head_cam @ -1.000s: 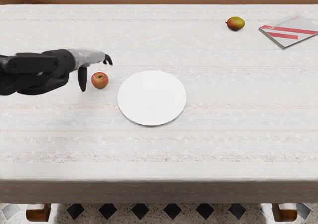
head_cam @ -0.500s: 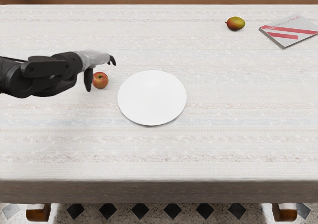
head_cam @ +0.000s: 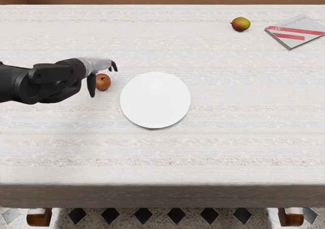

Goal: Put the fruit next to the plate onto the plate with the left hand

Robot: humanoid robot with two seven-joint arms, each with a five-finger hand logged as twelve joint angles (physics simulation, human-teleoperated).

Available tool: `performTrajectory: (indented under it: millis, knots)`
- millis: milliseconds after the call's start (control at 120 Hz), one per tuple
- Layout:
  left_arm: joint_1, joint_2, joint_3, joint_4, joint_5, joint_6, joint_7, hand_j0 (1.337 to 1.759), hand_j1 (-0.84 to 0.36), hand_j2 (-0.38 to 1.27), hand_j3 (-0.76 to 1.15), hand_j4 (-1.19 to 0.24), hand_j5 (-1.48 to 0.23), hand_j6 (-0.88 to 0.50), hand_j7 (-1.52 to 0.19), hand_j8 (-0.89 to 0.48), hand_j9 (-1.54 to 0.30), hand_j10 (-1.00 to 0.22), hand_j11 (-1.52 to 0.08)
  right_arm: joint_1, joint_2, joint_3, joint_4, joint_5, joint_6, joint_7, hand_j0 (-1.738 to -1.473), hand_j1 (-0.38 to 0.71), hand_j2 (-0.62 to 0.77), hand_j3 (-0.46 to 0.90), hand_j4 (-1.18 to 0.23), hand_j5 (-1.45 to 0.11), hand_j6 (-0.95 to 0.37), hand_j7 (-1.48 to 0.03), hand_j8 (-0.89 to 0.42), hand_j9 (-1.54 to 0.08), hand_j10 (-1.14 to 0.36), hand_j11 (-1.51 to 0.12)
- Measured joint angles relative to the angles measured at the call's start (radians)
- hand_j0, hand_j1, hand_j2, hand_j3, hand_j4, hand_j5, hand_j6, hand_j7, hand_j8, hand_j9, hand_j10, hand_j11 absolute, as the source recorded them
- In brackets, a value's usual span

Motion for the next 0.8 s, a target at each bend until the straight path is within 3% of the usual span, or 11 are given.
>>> performTrajectory:
  millis: [425, 800]
  knots:
    - [0.026, -0.035, 0.000, 0.066, 0.007, -0.002, -0.001, 1.658, -0.12, 0.08, 0.00, -0.39, -0.51, -0.39, -0.51, -0.39, -0.51, -0.39, -0.51, 0.000, 0.000, 0.000, 0.000, 0.000, 0.000, 0.000, -1.658, -0.31, -0.01, 0.00, -0.03, -0.04, -0.03, -0.04, -0.03, -0.04, -0.03, -0.04]
    - [0.059, -0.077, 0.000, 0.120, 0.012, 0.000, -0.004, 1.658, -0.15, 0.09, 0.00, -0.42, -0.55, -0.42, -0.55, -0.42, -0.55, -0.42, -0.55, 0.000, 0.000, 0.000, 0.000, 0.000, 0.000, 0.000, -1.658, -0.31, -0.01, 0.00, -0.03, -0.04, -0.03, -0.04, -0.03, -0.04, -0.03, -0.04]
